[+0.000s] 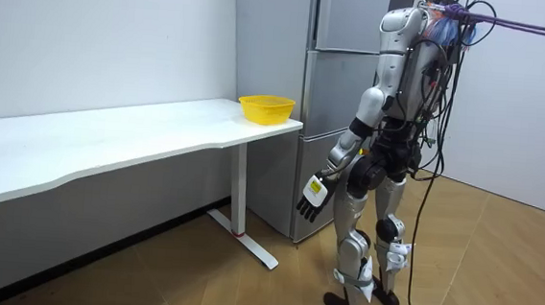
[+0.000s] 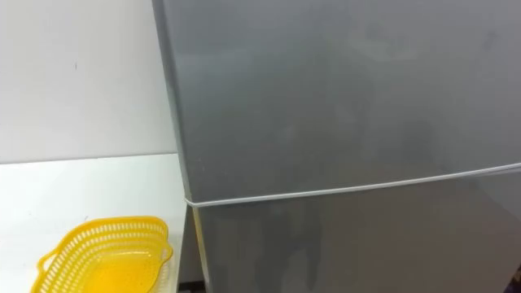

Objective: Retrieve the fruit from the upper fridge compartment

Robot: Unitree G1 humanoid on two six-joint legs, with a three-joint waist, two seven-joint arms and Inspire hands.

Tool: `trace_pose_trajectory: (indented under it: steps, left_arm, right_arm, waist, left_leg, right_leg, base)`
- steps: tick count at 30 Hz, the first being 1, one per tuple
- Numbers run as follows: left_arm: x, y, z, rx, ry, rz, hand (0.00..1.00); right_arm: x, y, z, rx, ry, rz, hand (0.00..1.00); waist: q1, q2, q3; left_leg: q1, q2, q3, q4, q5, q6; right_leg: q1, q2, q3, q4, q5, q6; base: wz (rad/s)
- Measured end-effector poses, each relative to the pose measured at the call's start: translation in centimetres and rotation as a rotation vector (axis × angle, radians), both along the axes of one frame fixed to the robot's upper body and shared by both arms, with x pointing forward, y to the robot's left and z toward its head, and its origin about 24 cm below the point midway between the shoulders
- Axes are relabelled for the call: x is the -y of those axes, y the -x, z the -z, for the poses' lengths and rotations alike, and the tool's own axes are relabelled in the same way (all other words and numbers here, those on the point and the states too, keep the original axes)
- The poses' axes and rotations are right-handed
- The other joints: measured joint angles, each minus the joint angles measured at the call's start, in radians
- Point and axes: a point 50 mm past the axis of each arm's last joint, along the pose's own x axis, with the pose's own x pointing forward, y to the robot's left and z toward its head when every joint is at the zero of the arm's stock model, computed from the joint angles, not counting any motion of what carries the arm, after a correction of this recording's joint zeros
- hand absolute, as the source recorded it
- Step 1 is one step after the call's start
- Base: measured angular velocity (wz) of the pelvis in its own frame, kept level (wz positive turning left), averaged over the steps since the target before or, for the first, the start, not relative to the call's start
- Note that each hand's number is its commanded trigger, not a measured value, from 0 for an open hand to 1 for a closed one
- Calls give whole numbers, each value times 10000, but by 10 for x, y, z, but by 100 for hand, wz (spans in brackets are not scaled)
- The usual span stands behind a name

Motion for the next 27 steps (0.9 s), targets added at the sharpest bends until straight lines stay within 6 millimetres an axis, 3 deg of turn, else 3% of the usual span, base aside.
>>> trace_pose_trajectory:
  steps: [20, 26, 27]
  left_arm:
    - [-2, 2, 0, -113, -240, -202, 0]
    - [-3, 6, 1, -202, -240, -1002, 0]
    - [-4, 9, 2, -245, -160, -1382, 0]
  right_arm:
    - [1, 2, 0, 20, 29, 153, 0]
    - [3, 5, 0, -32, 156, 411, 0]
    - [4, 7, 0, -55, 151, 486, 0]
  waist:
    - [-22, 88, -8]
    - [1, 157, -35]
    - [18, 112, -9]
  left_leg:
    - [-30, 1, -18, 17, -1, -2]
    - [-14, 3, -62, 40, -1, -2]
    - [7, 4, -61, 38, -1, -2]
  right_leg:
    - [-9, -1, -65, -1, 1, 1]
    - [22, -6, -128, -7, 0, 1]
    - [46, -5, -132, -22, 0, 1]
  base:
    - [0]
    - [0]
    - [0]
